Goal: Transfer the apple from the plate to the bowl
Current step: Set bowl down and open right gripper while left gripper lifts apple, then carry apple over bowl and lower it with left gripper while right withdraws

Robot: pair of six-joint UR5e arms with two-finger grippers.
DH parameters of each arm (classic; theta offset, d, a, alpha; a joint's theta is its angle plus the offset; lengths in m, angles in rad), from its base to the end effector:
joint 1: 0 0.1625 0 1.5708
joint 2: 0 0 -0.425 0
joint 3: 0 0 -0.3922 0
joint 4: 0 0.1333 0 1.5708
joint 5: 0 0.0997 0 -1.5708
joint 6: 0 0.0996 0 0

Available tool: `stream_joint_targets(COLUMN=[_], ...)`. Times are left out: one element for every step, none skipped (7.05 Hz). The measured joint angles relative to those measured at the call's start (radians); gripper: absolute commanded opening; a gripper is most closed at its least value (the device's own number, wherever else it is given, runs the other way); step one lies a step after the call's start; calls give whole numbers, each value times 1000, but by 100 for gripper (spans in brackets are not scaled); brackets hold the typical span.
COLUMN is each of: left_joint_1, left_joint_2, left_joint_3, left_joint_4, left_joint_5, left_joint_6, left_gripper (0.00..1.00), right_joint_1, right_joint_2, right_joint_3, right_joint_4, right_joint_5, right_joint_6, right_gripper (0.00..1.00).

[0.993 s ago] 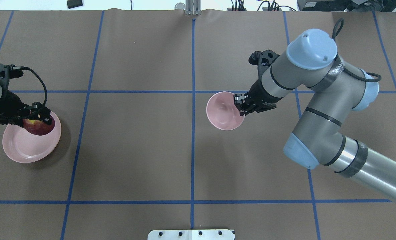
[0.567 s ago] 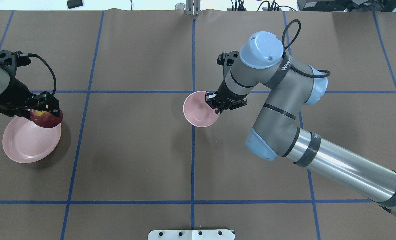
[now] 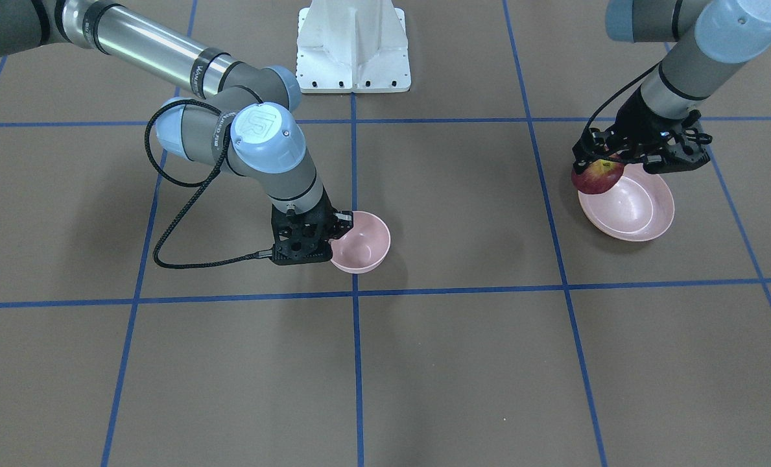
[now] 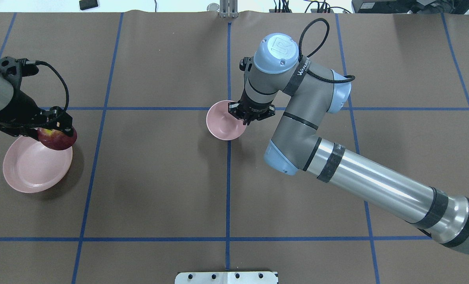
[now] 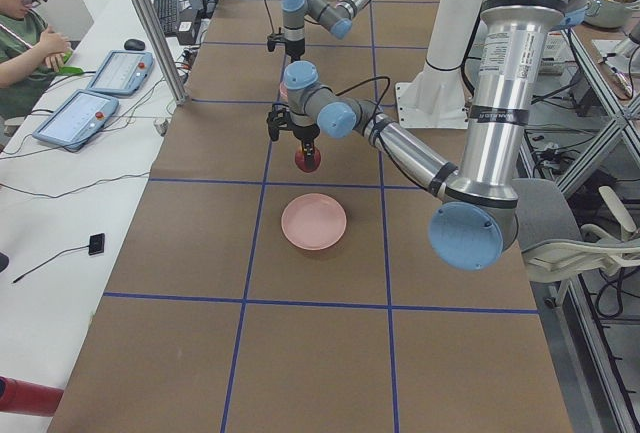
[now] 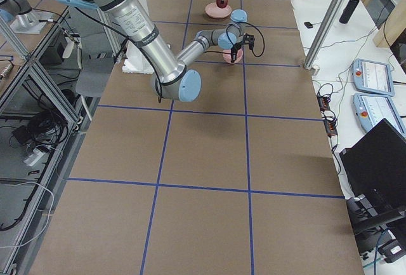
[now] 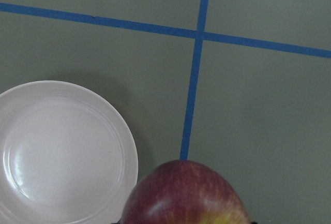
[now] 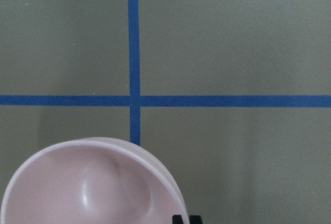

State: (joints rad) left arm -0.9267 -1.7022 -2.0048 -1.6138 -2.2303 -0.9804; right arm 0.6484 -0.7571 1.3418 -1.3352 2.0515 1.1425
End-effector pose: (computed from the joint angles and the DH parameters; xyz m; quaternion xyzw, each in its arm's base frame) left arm 0.2506 -0.4541 0.3813 -0.0293 0.4182 -0.0554 0.9062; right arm -0.5599 -0.5337 0.2252 0.0111 -0.4444 0.0035 0.8957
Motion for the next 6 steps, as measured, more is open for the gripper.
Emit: stream_joint_targets(left_joint_1=[0,1,2,5,15,45], left_joint_2=[-2,-5,-13,-32,-74,-151], left_joint_3=[0,2,5,9,18,44], left_joint_4=[0,1,2,2,2,2], left_joint_5=[0,0,0,0,1,4], left_joint_6=[-2,-4,-7,-21,-64,-143], left_gripper=[0,0,0,0,0,0], right_joint_1=[-1,-1,4,19,43,77], right_joint_2=[4,5,7,11,14,15], right_joint_3=[-25,-35,-38,-34,-28,-25], right_joint_4=[37,55,63,64,62,58], right_joint_5=[-3,-4,-5,-1,7,31], right_joint_6=[4,9,18,31,38,37], right_gripper=[98,100,100,100,100,100])
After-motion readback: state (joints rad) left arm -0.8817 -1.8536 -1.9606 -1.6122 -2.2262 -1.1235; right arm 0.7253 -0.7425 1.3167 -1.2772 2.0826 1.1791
